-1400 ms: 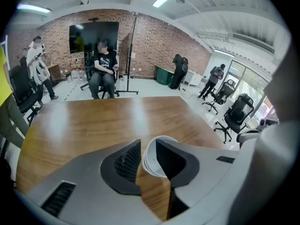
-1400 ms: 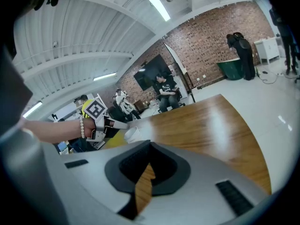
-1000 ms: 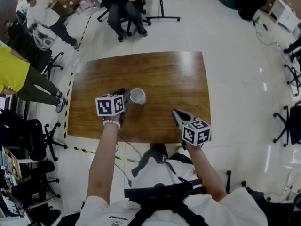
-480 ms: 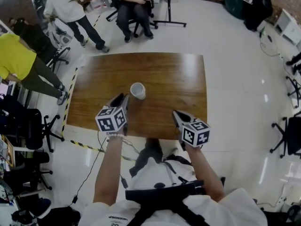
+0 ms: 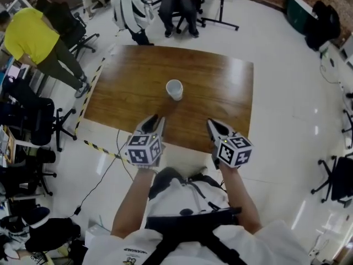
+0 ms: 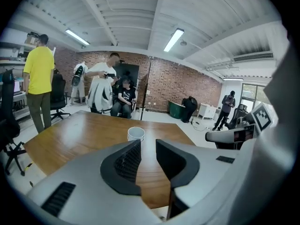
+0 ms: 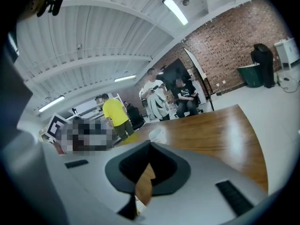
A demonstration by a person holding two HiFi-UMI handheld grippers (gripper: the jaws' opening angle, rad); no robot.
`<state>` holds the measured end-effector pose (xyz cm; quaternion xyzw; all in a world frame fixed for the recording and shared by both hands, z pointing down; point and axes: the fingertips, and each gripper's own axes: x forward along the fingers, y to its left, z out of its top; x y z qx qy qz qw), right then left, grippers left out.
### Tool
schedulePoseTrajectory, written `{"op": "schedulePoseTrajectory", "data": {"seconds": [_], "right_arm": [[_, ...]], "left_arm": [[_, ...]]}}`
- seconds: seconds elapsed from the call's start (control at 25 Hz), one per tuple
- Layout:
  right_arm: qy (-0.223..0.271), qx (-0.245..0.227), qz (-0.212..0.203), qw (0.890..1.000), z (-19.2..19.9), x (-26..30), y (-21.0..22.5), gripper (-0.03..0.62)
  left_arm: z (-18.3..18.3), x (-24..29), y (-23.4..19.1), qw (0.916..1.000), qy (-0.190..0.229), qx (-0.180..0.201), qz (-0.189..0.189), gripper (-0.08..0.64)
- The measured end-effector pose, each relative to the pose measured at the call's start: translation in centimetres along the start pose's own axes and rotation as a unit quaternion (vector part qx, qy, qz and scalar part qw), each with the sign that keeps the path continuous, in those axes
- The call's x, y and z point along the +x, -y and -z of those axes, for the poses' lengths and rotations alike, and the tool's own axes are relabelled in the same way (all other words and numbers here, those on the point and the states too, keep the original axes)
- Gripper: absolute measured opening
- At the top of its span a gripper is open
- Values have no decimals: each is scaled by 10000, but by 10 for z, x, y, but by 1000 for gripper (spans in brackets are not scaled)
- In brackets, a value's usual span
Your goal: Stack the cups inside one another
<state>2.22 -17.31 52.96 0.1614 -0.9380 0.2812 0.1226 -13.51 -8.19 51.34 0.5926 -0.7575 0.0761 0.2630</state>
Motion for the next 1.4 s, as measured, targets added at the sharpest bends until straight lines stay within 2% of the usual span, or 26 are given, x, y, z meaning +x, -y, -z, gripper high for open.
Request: {"op": "schedulePoseTrajectory", "data": {"seconds": [0.24, 0.4, 0.6, 1.16, 1.4], "right_arm": [[78, -215, 42, 9997, -4, -8, -15, 2], [71, -344, 189, 9992, -4, 5, -43, 2], [12, -468, 362, 9982, 12, -9, -63, 2], [25, -581, 681, 9960, 51, -24, -124, 2], [59, -580, 722, 9957, 85, -39, -148, 2]], "left_arm": [[15, -19, 16, 9997, -17, -83, 233, 92], [14, -31, -3, 9992, -55, -53, 399, 92], [26, -48, 3, 9983, -38, -57, 573, 92], [57, -103, -19, 9953, -94, -212, 935, 94], [89, -134, -23, 9948, -105, -218, 987, 94]]}}
